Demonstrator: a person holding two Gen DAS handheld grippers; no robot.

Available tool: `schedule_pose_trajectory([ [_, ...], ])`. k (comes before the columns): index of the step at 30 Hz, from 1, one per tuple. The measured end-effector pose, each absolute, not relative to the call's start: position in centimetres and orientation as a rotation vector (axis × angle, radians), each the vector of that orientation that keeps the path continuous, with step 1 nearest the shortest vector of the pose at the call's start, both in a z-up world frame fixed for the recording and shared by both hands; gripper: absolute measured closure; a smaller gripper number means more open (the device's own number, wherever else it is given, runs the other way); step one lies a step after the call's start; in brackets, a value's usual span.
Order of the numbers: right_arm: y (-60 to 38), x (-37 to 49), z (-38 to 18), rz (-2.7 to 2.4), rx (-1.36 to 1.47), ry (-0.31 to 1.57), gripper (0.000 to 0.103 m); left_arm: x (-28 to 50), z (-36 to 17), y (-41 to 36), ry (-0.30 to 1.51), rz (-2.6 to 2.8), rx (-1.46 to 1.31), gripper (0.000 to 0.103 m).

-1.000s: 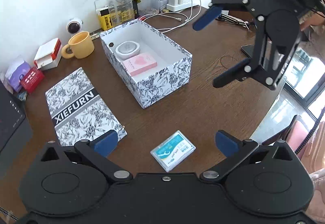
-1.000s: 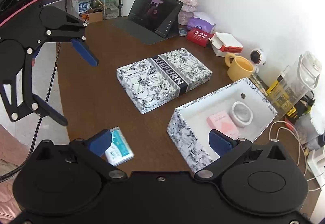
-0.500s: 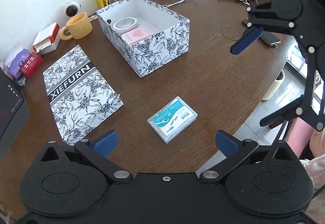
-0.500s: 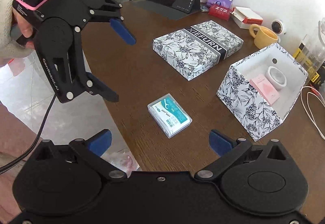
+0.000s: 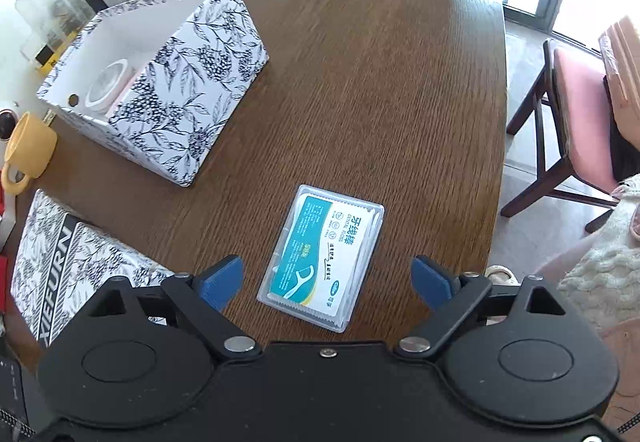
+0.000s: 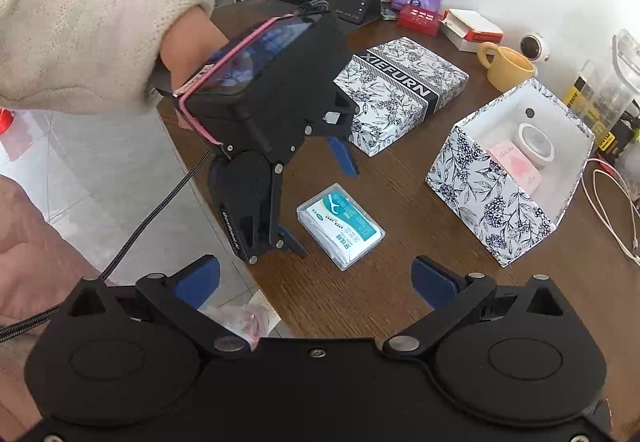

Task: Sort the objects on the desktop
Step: 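Lower the left gripper onto the clear floss box and close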

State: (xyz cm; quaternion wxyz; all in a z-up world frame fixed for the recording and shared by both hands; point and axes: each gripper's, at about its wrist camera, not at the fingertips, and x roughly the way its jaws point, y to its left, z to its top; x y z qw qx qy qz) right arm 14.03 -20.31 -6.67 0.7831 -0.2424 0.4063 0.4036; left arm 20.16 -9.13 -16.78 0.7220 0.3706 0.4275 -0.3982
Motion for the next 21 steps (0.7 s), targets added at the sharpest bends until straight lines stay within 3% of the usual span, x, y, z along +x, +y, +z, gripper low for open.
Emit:
schedule_pose_trajectory([
  [14,-18.5,17.5,-9.3,0.807,-0.495,0.967,0.0,23.7,-19.2,-9.3,1.036,-1.072,0.836,0.024],
  [17,-18.3,18.0,-9.4,0.807,-0.483,0.974,0.0,24.3,-19.1,-9.1,1.06,-1.099,0.828,0.03],
  [19,-18.3,18.3,-9.5,0.803,-0.477,0.982,0.0,24.5,-18.9,-9.0,1.061,-1.102,0.838,0.044],
  [21,-18.3,18.7,-9.7,0.795,-0.464,0.992,0.0,24.6,-18.8,-9.0,1.062,-1.096,0.848,0.045],
])
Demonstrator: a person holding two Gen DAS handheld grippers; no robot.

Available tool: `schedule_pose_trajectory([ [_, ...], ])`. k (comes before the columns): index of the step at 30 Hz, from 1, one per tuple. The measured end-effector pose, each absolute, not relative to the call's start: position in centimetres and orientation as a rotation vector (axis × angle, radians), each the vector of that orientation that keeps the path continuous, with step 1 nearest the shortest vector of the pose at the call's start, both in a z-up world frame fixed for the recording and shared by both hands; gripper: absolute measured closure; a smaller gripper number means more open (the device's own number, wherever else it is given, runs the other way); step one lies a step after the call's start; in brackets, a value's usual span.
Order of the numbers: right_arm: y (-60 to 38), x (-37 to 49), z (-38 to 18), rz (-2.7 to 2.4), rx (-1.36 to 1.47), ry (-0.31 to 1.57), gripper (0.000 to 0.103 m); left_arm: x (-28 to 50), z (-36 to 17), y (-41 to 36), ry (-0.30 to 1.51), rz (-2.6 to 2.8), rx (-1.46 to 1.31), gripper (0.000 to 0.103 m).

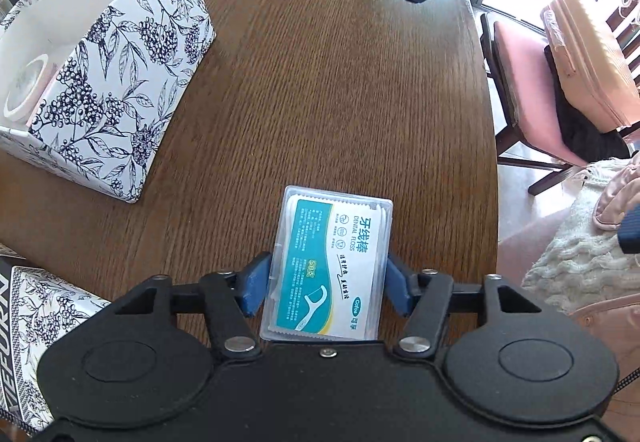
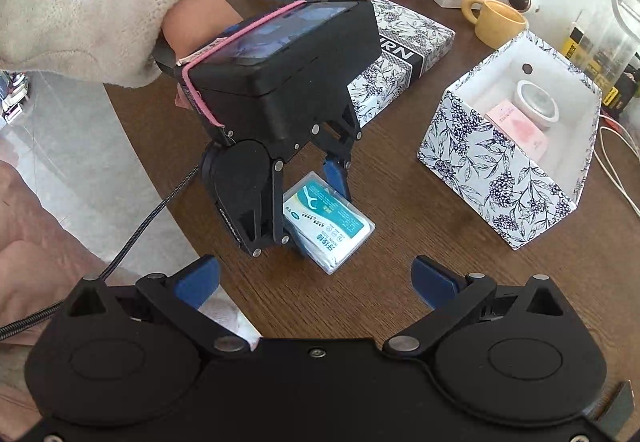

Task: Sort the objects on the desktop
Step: 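Lower the left gripper onto the clear floss box and close, then carry the floss box with the left gripper into the open box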

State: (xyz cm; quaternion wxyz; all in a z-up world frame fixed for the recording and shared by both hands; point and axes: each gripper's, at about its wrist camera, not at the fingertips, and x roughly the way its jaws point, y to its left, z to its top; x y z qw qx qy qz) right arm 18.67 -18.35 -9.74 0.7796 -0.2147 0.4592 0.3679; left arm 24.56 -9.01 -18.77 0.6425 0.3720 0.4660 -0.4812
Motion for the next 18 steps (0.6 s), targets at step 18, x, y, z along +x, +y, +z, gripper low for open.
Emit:
schedule_pose_trajectory([
  [18,-19.6,25.1,-5.1,0.743,-0.383,1.011,0.0,33.1,-5.5,-11.0,0.987,-1.163,0.717,0.046],
])
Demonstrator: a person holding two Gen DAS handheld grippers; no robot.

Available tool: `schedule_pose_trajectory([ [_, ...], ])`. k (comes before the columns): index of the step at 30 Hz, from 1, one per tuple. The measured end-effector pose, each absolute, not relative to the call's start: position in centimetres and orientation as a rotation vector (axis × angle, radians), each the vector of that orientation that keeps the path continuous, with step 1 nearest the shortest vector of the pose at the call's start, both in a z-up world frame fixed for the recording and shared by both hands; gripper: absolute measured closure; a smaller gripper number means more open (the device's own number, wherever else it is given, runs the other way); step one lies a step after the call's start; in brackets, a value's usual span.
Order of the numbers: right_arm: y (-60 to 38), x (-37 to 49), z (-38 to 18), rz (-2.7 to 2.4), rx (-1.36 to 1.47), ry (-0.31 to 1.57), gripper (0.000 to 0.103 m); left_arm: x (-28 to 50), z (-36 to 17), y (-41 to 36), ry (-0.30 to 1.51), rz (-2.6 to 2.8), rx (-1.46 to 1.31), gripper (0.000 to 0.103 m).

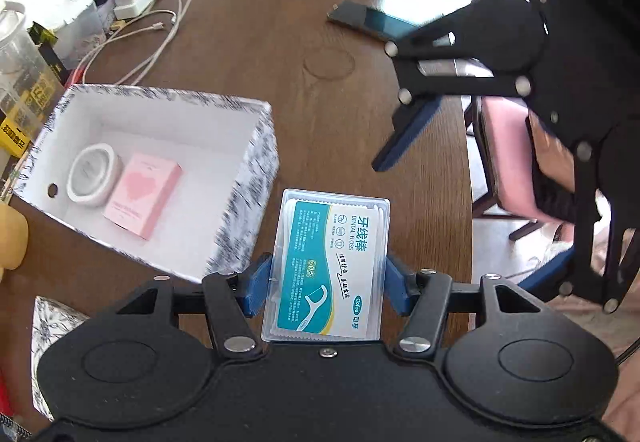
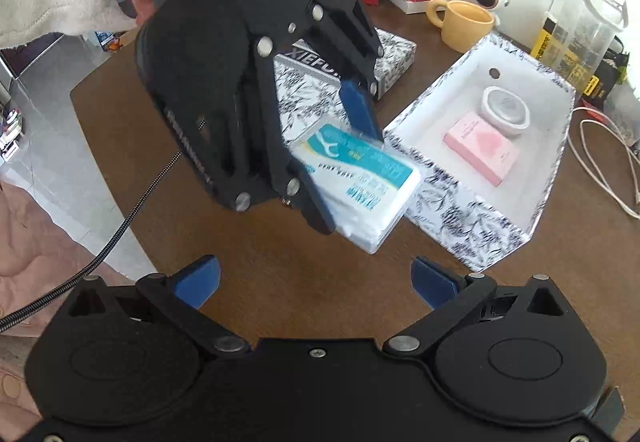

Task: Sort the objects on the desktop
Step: 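Carry the floss box with the left gripper into the open box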

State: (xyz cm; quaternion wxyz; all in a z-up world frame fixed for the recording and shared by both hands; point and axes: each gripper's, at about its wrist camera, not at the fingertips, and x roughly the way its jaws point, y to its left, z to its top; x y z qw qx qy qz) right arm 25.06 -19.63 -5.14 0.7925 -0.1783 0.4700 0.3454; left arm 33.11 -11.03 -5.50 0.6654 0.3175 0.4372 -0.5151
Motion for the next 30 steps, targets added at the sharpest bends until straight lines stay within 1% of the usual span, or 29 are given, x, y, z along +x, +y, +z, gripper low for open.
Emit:
schedule_pose_trajectory([
  [5,-20.1,29.0,-2.4,0.651,-0.348,1.039,0.0,38.7,-4.3,-13.6,0.926,-1.135,0.801,0.046],
  [9,-20.5,32.1,-1.8,0.576,-0.287,1.08,0.0,42.7,-6.6,-15.6,0.989,-1.2,0.818,0.046],
  [13,-20.2,33.9,-2.5,0.534,-0.27,1.113,0.0,45.3,-10.6,-16.5,1.085,-1.296,0.821,0.046],
  [17,-19.9,35.5,-3.7,0.512,-0.251,1.164,0.0,47.2,-14.0,-17.5,1.14,-1.325,0.829,0.046],
  [22,-19.6,36.3,-4.8,0.498,-0.232,1.208,0.0,48.7,-16.7,-18.0,1.235,-1.344,0.778,0.046],
  [30,-19.2,36.9,-5.5,0.485,-0.201,1.229,0.0,48.1,-19.1,-18.2,1.251,-1.34,0.831,0.046],
])
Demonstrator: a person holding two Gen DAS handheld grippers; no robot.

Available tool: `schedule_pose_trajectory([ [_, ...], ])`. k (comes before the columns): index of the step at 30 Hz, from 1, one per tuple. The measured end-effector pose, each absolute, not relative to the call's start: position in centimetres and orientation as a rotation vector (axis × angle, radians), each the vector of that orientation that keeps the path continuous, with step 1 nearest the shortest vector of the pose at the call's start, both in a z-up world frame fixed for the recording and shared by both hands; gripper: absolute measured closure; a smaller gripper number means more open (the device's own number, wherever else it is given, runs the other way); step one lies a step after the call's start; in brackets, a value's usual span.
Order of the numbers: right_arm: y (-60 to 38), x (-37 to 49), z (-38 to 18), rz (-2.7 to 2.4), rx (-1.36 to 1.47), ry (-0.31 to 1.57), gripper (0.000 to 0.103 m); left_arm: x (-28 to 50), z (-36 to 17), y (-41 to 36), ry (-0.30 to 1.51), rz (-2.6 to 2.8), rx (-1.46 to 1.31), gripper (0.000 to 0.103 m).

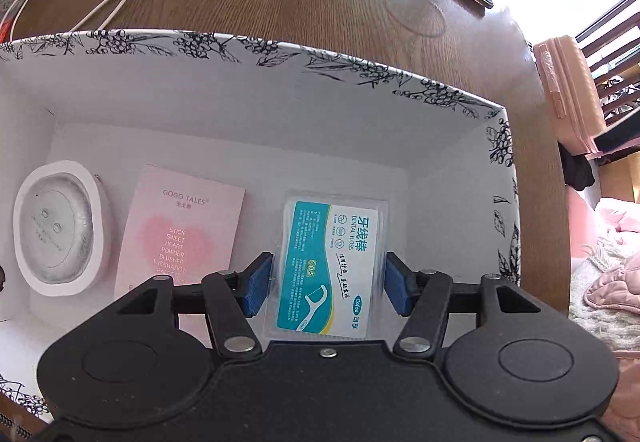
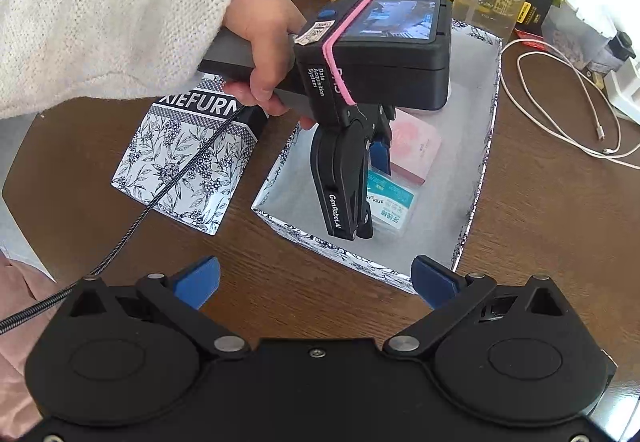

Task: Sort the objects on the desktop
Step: 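Carry the floss box with the left gripper into the open box, then open the left gripper to release the floss box and lift away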

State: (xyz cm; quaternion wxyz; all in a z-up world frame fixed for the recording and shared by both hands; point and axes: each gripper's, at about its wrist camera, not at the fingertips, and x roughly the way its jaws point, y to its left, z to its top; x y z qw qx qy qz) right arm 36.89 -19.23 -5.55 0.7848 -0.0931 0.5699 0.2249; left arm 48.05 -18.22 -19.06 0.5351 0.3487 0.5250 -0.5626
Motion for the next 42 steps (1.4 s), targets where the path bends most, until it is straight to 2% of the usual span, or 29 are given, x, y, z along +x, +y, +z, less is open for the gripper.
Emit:
schedule_pose_trajectory([
  [12,-19.0,36.9,-5.6,0.478,-0.193,1.239,0.0,46.5,-19.9,-19.2,1.216,-1.31,0.881,0.045],
  [20,-18.8,36.5,-5.5,0.455,-0.198,1.23,0.0,46.4,-18.9,-19.5,1.182,-1.289,0.856,0.04],
  [23,-18.7,36.2,-5.3,0.448,-0.209,1.225,0.0,46.6,-17.3,-19.3,1.151,-1.286,0.785,0.037],
  [25,-18.6,35.9,-5.1,0.443,-0.23,1.21,0.0,46.8,-15.6,-19.0,1.116,-1.266,0.737,0.03],
  [31,-18.7,34.9,-4.6,0.456,-0.248,1.155,0.0,46.3,-9.4,-15.2,1.005,-1.134,0.584,0.026],
  [32,-18.7,34.7,-4.6,0.458,-0.249,1.147,0.0,45.8,-8.2,-14.2,0.986,-1.11,0.55,0.024],
  [34,-18.8,34.3,-4.7,0.464,-0.255,1.129,0.0,44.6,-5.8,-11.9,0.94,-1.048,0.477,0.012],
  [38,-18.9,33.2,-4.5,0.489,-0.265,1.094,0.0,41.1,-2.3,-8.1,0.88,-0.915,0.373,0.009],
  [42,-18.8,31.3,-4.0,0.528,-0.269,1.057,0.0,37.0,-0.5,-4.5,0.855,-0.774,0.295,0.001],
])
